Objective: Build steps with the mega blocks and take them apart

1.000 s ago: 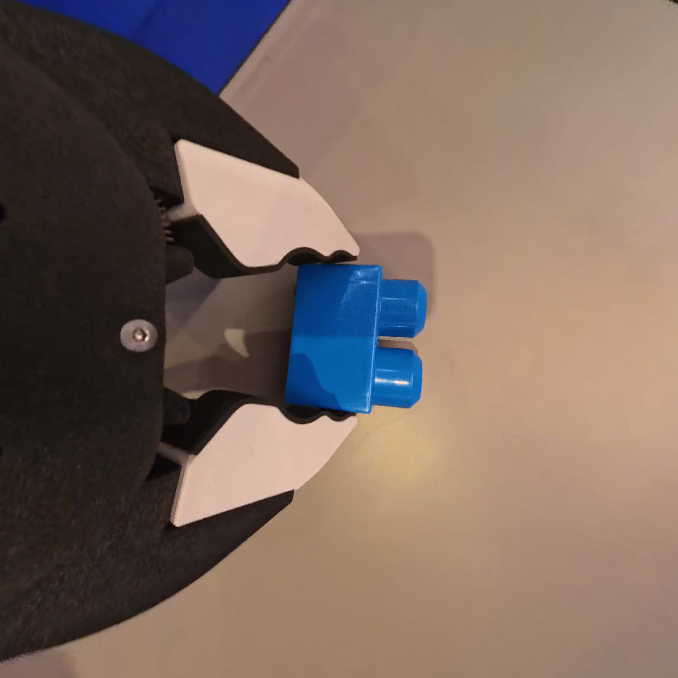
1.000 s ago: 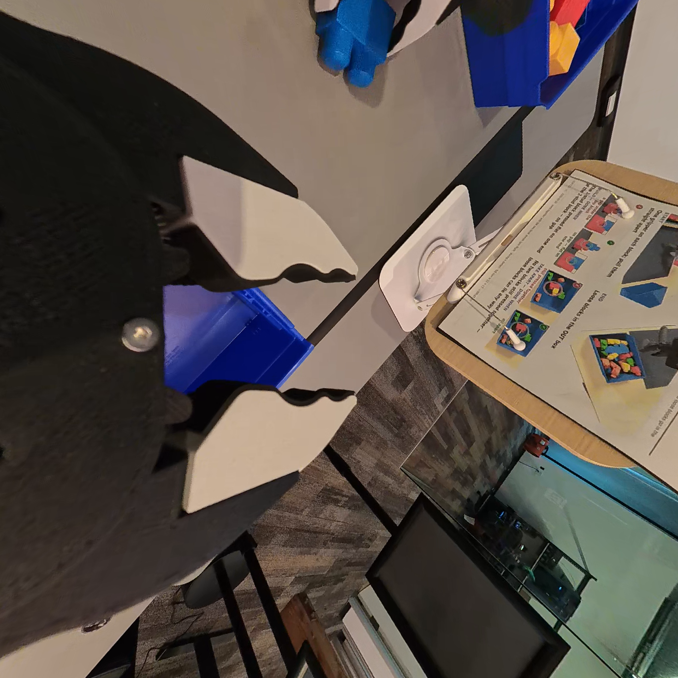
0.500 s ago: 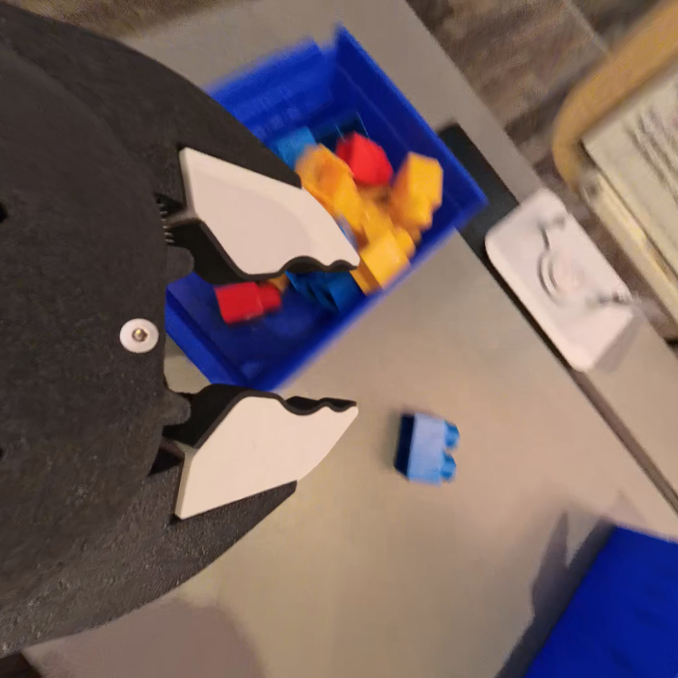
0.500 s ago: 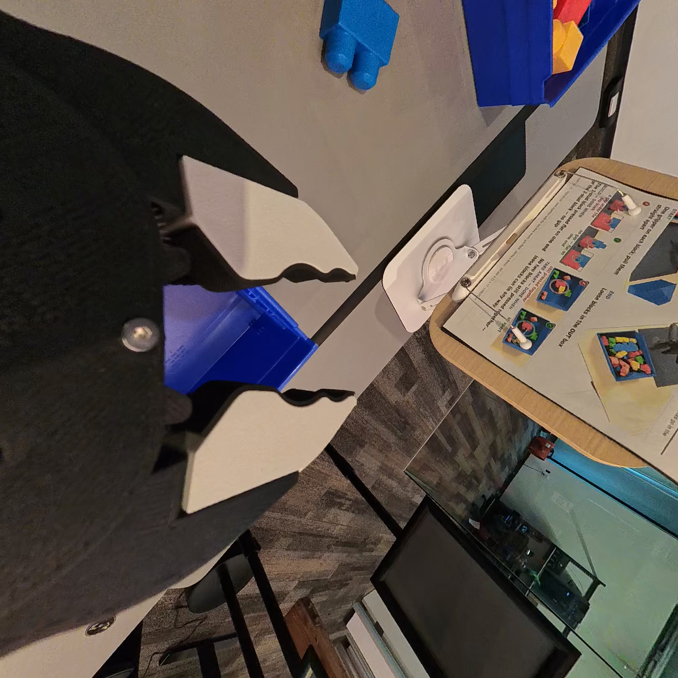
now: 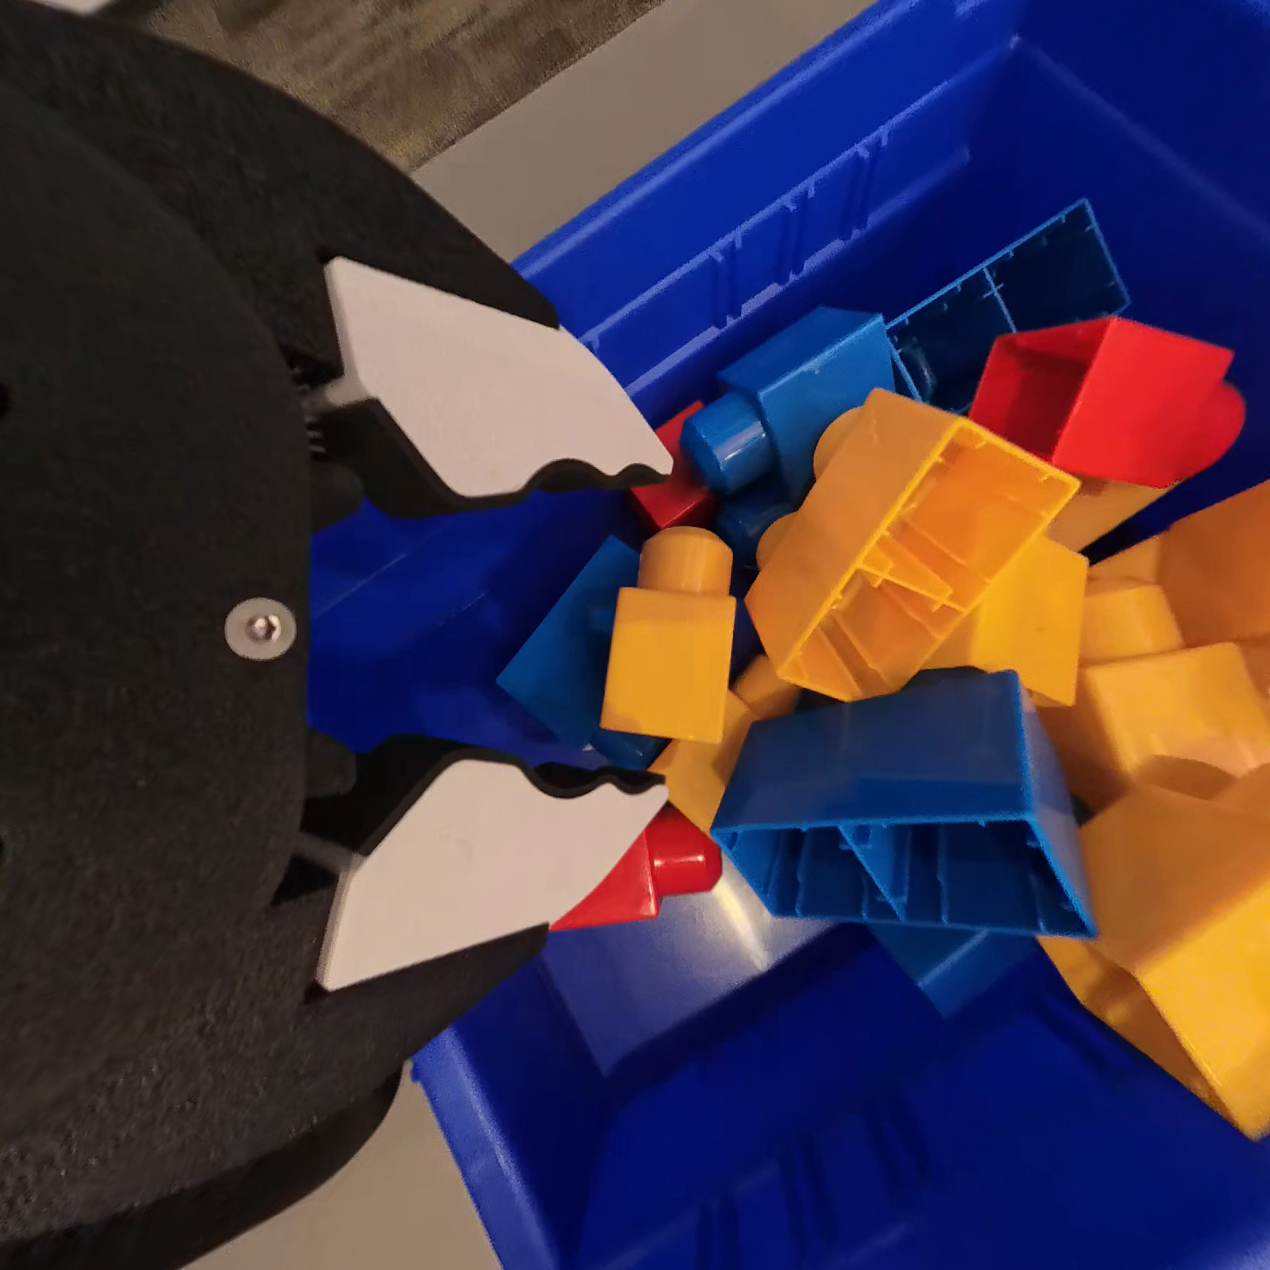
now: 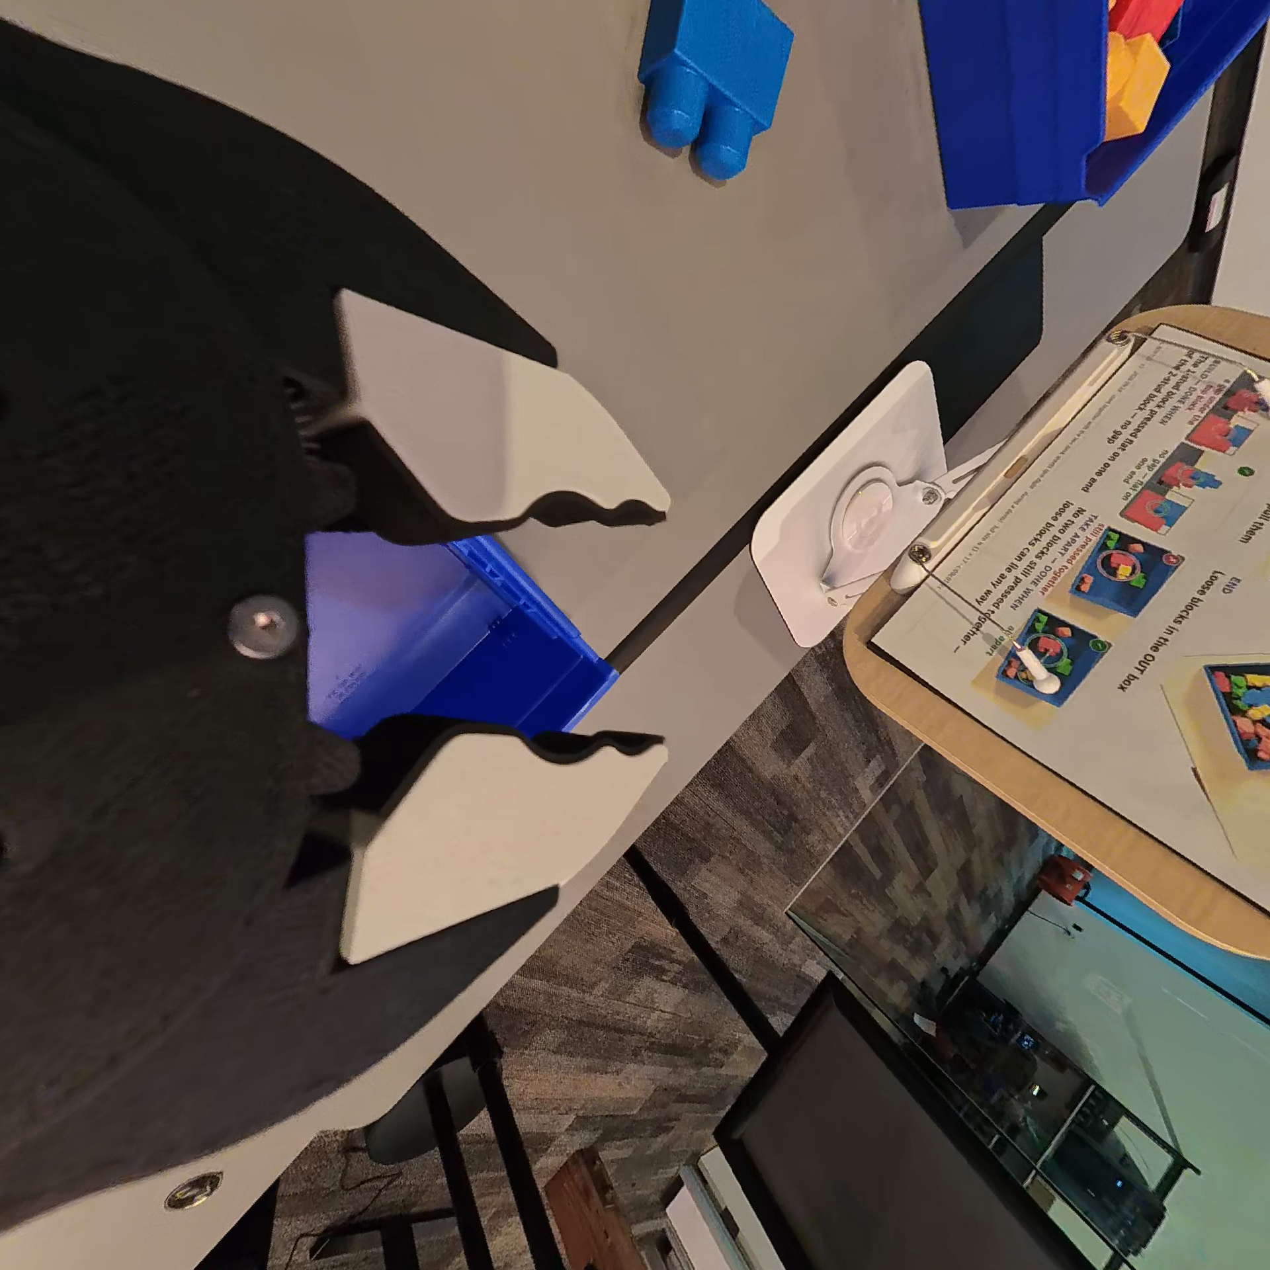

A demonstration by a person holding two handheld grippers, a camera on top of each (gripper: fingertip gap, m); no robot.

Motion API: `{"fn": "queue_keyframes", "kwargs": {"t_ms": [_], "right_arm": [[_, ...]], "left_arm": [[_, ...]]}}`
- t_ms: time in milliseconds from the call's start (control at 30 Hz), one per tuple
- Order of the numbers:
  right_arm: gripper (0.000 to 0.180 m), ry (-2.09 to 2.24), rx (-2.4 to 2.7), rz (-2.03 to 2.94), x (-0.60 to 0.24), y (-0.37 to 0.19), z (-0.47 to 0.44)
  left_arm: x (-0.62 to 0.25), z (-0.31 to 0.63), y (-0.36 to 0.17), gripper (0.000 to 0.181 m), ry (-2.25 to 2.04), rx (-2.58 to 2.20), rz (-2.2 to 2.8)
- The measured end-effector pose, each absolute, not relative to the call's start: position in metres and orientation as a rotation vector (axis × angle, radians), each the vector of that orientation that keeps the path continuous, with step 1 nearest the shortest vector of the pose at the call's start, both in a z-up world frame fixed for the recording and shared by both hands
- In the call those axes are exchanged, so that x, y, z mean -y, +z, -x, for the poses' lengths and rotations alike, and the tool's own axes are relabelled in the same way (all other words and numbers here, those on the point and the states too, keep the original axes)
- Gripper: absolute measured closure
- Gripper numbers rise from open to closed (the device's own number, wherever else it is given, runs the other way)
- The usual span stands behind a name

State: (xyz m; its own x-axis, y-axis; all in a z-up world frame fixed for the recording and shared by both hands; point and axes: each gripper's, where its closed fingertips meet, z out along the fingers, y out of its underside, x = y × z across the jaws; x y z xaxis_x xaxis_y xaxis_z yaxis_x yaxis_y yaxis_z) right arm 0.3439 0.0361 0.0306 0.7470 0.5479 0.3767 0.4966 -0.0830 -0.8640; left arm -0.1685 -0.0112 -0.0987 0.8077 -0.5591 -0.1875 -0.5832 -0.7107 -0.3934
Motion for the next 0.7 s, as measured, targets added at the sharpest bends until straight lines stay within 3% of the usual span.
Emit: {"fn": "queue_keyframes", "kwargs": {"t_ms": [167,300,467,600,700], "right_arm": [[0.121,0.034,0.856,1.741,-0.037,0.025,-0.343],[0.121,0.032,0.862,1.739,-0.036,0.025,-0.343],[0.121,0.032,0.846,1.736,-0.036,0.028,-0.347],[0.121,0.044,0.841,1.736,-0.037,0.029,-0.347],[0.121,0.041,0.842,1.75,-0.036,0.028,-0.348]], "left_arm": [[0.008,0.166,-0.111,0.118,0.059,-0.886,2.591],[0.011,0.17,-0.108,0.119,0.099,-0.888,2.602],[0.02,0.155,-0.049,0.119,0.132,-0.839,2.46],[0.029,0.036,0.021,0.12,-0.15,-0.909,2.241],[0.044,-0.085,0.014,0.12,-0.36,-1.09,2.183]]}}
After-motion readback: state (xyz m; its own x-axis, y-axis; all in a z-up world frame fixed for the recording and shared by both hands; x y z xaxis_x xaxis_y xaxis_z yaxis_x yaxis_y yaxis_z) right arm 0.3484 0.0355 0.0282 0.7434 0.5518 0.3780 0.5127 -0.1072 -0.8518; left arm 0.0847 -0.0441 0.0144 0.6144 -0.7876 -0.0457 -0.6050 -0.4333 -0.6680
